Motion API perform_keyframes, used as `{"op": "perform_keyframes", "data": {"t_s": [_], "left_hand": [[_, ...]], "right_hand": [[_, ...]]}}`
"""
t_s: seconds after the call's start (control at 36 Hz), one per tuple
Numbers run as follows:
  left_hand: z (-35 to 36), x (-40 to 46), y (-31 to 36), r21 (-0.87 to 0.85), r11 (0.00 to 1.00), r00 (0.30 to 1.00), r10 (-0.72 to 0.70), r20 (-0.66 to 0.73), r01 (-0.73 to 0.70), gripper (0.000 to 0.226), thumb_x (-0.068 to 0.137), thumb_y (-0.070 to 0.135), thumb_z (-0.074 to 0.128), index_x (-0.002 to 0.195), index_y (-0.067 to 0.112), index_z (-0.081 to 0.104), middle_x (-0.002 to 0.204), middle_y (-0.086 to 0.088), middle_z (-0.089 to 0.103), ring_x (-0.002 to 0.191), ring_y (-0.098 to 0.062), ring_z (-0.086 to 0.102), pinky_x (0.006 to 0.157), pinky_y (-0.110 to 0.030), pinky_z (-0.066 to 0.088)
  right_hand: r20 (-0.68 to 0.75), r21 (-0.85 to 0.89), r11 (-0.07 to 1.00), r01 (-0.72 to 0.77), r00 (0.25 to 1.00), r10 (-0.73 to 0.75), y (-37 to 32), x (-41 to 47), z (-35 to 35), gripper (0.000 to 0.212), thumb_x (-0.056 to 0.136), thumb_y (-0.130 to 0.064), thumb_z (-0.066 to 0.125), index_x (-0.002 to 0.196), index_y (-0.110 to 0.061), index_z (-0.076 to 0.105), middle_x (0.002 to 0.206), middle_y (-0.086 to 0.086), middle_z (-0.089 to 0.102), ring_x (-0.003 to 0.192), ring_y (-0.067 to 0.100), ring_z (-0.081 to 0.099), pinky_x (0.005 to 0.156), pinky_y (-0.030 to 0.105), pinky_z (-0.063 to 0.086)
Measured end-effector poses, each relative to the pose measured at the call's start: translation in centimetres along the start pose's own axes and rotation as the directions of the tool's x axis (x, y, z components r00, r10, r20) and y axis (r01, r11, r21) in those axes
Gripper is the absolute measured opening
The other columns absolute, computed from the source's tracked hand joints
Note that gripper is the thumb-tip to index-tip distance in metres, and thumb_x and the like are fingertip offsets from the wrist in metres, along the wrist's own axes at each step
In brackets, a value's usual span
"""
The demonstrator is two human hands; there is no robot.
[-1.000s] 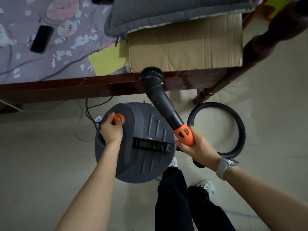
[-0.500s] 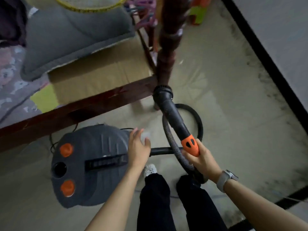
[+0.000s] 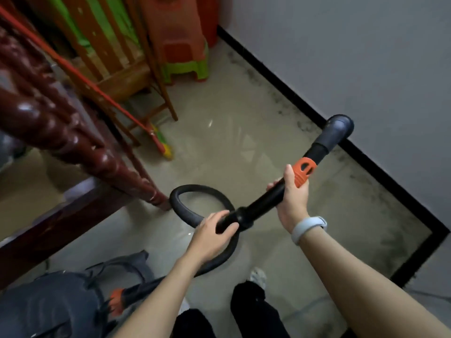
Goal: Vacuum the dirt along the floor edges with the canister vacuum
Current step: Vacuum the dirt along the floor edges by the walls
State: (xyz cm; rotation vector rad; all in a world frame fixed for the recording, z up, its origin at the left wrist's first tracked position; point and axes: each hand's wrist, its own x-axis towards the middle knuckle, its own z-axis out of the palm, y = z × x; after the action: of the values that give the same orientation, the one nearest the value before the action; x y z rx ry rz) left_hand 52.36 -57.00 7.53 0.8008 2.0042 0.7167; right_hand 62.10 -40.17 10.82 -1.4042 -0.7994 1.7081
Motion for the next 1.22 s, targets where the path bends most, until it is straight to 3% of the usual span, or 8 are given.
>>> {"op": "perform_keyframes", "data": {"t_s": [0.08,0.22,0.42,0.58,0.67,0.81,0.97,1.22], "left_hand": [[0.2,3.6,3.3,0.083,0.994,0.997,0.071,-0.007,-0.07,0.067,0.085,0.048,0.064,0.143,0.025,0.038,0.143,0.006,0.043,0.132,-0.014,0.039,0.11,-0.036,0.034],[-0.5,10.0,8.3,0.106,0.985,0.978,0.15,-0.145,-0.136,0.076,0.083,0.028,0.072,0.147,0.02,0.031,0.146,-0.003,0.041,0.136,-0.022,0.036,0.112,-0.039,0.031],[-3.1,18.7,14.1,0.15,0.983,0.958,0.141,-0.249,-0.106,0.073,0.083,0.031,0.071,0.145,0.022,0.033,0.139,-0.007,0.047,0.126,-0.03,0.047,0.103,-0.041,0.038],[-6.5,27.0,18.0,0.092,0.983,0.942,0.177,-0.285,-0.156,0.067,0.084,0.032,0.069,0.141,0.027,0.035,0.138,-0.001,0.05,0.122,-0.028,0.049,0.093,-0.036,0.042],[-9.0,31.8,20.4,0.003,0.988,0.941,0.148,-0.304,-0.154,0.057,0.084,0.039,0.067,0.133,0.034,0.038,0.121,0.007,0.055,0.108,-0.023,0.054,0.081,-0.033,0.043],[-14.7,40.7,23.3,-0.085,0.991,0.94,0.073,-0.333,-0.107,0.07,0.077,0.043,0.074,0.136,0.033,0.037,0.13,0.005,0.055,0.116,-0.022,0.053,0.09,-0.037,0.046],[-20.7,48.1,26.9,-0.147,0.984,0.958,0.059,-0.28,-0.103,0.068,0.063,0.051,0.079,0.121,0.037,0.047,0.111,0.014,0.06,0.106,-0.015,0.058,0.092,-0.039,0.048],[-27.0,58.0,31.4,-0.271,0.956,0.973,0.049,-0.227,-0.112,0.07,0.051,0.048,0.082,0.111,0.036,0.048,0.108,0.017,0.06,0.098,0.005,0.056,0.077,-0.013,0.042]], "right_hand": [[0.012,0.147,0.988,-0.039,0.999,0.038,-4.1,3.7,0.7,0.015,0.097,-0.021,0.057,0.096,-0.019,0.042,0.074,0.005,0.045,0.054,0.015,0.055,0.062,0.031,0.052],[0.054,0.299,0.943,-0.147,0.989,0.137,-9.9,8.0,2.4,0.019,0.096,-0.023,0.059,0.105,-0.016,0.043,0.084,0.007,0.051,0.074,0.024,0.062,0.086,0.046,0.05],[0.139,0.305,0.938,-0.162,0.982,0.125,-15.1,14.3,6.6,0.031,0.096,-0.022,0.059,0.12,-0.013,0.041,0.096,0.01,0.057,0.079,0.025,0.065,0.076,0.044,0.055],[0.193,0.243,0.963,-0.112,0.979,0.065,-19.6,22.7,12.7,0.049,0.095,-0.025,0.06,0.137,-0.015,0.037,0.131,0.015,0.054,0.122,0.036,0.055,0.1,0.055,0.046],[0.228,0.188,0.976,-0.106,0.972,0.062,-22.2,27.6,17.4,0.045,0.096,-0.026,0.06,0.134,-0.014,0.039,0.116,0.009,0.057,0.113,0.032,0.06,0.1,0.054,0.047],[0.345,0.115,0.98,-0.162,0.932,0.113,-25.7,35.2,26.8,0.02,0.097,-0.029,0.057,0.109,-0.015,0.048,0.102,0.009,0.06,0.095,0.027,0.063,0.085,0.044,0.053],[0.437,-0.019,0.979,-0.202,0.879,0.19,-29.3,42.0,36.1,0.023,0.096,-0.036,0.056,0.102,-0.014,0.052,0.09,0.009,0.064,0.072,0.022,0.068,0.074,0.037,0.055],[0.422,0.026,0.932,-0.361,0.849,0.317,-31.9,52.3,47.1,0.054,0.093,-0.04,0.059,0.132,-0.007,0.045,0.083,0.008,0.051,0.07,0.024,0.057,0.068,0.035,0.057]]}}
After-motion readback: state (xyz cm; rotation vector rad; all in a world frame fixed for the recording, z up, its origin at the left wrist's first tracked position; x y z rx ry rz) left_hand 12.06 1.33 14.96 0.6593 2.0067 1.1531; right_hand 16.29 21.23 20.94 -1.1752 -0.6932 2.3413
